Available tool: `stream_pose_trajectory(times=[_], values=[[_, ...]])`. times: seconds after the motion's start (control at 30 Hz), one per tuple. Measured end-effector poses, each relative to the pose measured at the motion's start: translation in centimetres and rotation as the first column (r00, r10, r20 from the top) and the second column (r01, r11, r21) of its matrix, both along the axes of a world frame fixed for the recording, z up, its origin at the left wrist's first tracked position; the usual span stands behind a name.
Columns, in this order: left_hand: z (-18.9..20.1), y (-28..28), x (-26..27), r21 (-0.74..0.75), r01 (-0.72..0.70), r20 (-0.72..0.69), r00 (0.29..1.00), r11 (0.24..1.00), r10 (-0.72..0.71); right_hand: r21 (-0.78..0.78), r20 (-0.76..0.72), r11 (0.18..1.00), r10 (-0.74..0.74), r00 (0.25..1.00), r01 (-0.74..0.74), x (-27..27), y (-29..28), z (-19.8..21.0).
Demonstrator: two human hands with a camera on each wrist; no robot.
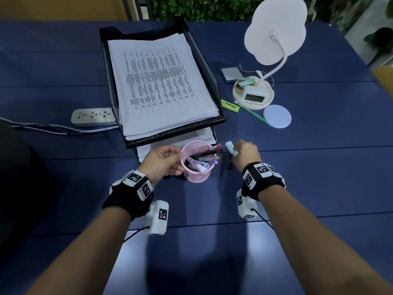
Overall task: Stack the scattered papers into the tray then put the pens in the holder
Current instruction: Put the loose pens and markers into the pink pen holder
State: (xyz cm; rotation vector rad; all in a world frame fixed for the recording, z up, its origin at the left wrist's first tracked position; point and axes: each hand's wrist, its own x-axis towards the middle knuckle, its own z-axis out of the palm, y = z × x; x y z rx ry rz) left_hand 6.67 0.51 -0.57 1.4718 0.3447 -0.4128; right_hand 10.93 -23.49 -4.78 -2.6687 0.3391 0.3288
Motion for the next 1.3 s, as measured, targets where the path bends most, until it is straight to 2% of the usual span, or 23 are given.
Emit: stream_pose_trajectory(times=[0.07,0.1,0.13,0.2,0.27,0.3,0.33,0.47,0.63,0.8,0.93,1.0,1.07,1.13,1.3], values=[[0.0,0.0,0.0,-0.004,-0.004,-0.001,1.0,1.0,0.004,0.133,0.007,0.982,-0.135,0.991,0.133,-0.5,-0.5,0.3],[0.0,-0.1,-0.1,-0.006,-0.005,-0.001,1.0,1.0,0.005,0.249,0.038,0.95,-0.206,0.978,0.191,-0.7,-0.7,0.6],[0.0,-0.1,-0.1,-0.008,-0.005,-0.001,1.0,1.0,0.005,0.396,0.067,0.889,-0.277,0.959,0.229,-1.0,-0.8,1.1],[0.0,-0.2,-0.1,-0.013,-0.009,-0.002,1.0,1.0,0.009,0.683,0.074,0.69,-0.391,0.917,0.239,-1.7,-0.7,2.6],[0.1,-0.4,-0.2,-0.016,-0.012,-0.001,1.0,1.0,0.012,0.852,0.056,0.492,-0.424,0.904,0.178,-2.1,-0.3,4.5],[0.1,-0.6,-0.2,-0.016,-0.011,0.0,1.0,1.0,0.011,0.878,0.078,0.461,-0.406,0.911,0.131,-2.2,-0.1,5.4],[0.2,-0.8,-0.2,-0.017,-0.009,0.0,1.0,1.0,0.009,0.881,0.112,0.465,-0.373,0.921,0.081,-2.2,0.1,6.1],[0.4,-1.5,-0.1,-0.022,-0.002,0.001,1.0,1.0,0.002,0.818,0.237,0.57,-0.216,0.947,-0.075,-1.7,0.5,7.2],[0.6,-2.4,0.1,-0.022,0.008,0.006,1.0,1.0,-0.008,0.767,0.235,0.627,-0.079,0.969,-0.135,-1.7,1.0,7.0],[0.6,-3.2,0.7,-0.019,0.022,0.007,1.0,1.0,-0.022,0.796,0.217,0.603,-0.19,0.958,-0.06,-0.7,0.2,6.5],[0.5,-3.6,1.5,-0.016,0.035,0.004,0.999,0.999,-0.035,0.748,0.197,0.662,-0.295,0.935,0.052,1.2,-1.0,4.8],[0.5,-3.7,1.6,-0.023,0.038,-0.002,0.999,0.999,-0.038,0.666,0.196,0.74,-0.297,0.934,0.095,2.2,-1.7,3.6],[0.4,-3.8,1.8,-0.027,0.048,-0.008,0.999,0.998,-0.048,0.521,0.204,0.846,-0.251,0.946,0.113,3.3,-2.7,2.6],[0.3,-3.9,1.9,-0.033,0.057,-0.011,0.998,0.998,-0.058,0.373,0.167,0.919,-0.203,0.965,0.129,4.5,-3.7,1.8],[0.4,-4.6,2.6,-0.051,0.091,-0.004,0.996,0.995,-0.092,0.053,0.018,0.994,-0.099,0.995,0.098,7.8,-5.5,0.4]])
